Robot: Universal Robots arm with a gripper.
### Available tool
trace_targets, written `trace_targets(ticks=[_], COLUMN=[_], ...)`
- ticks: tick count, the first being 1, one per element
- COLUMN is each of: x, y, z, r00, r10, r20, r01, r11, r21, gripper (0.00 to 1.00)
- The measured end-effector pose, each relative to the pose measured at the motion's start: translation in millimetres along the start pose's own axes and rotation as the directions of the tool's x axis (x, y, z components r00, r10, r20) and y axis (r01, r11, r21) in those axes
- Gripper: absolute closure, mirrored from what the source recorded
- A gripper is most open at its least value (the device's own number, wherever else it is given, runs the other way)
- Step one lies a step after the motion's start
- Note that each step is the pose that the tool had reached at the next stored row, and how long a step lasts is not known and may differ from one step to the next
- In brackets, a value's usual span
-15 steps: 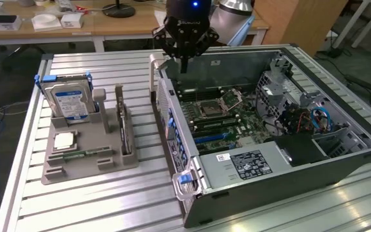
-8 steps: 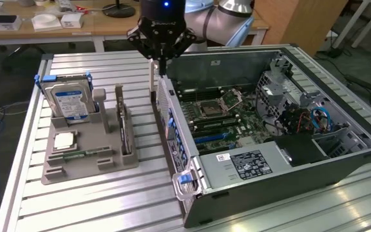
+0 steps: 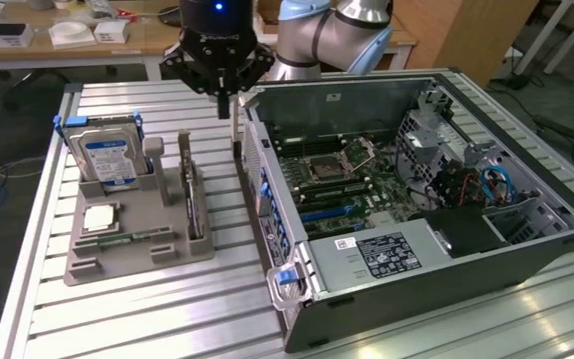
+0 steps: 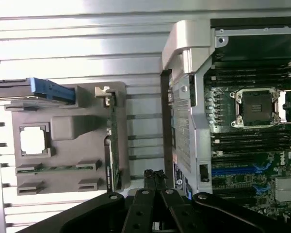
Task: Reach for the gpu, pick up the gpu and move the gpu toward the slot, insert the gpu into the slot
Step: 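Reach for the gpu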
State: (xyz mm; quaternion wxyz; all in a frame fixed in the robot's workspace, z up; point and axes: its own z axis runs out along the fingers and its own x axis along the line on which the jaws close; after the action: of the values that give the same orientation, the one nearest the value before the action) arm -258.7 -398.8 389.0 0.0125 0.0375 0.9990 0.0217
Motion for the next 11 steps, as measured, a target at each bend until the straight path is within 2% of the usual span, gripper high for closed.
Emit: trace_targets(ticks=[11], x=[49.8], y=[-3.7], z=[-0.5], r00=[1.0000], r10=[0.000], r20=[0.0000], r01=[0.000], r11=[1.0000], r21=[0.0000], gripper=[0.90])
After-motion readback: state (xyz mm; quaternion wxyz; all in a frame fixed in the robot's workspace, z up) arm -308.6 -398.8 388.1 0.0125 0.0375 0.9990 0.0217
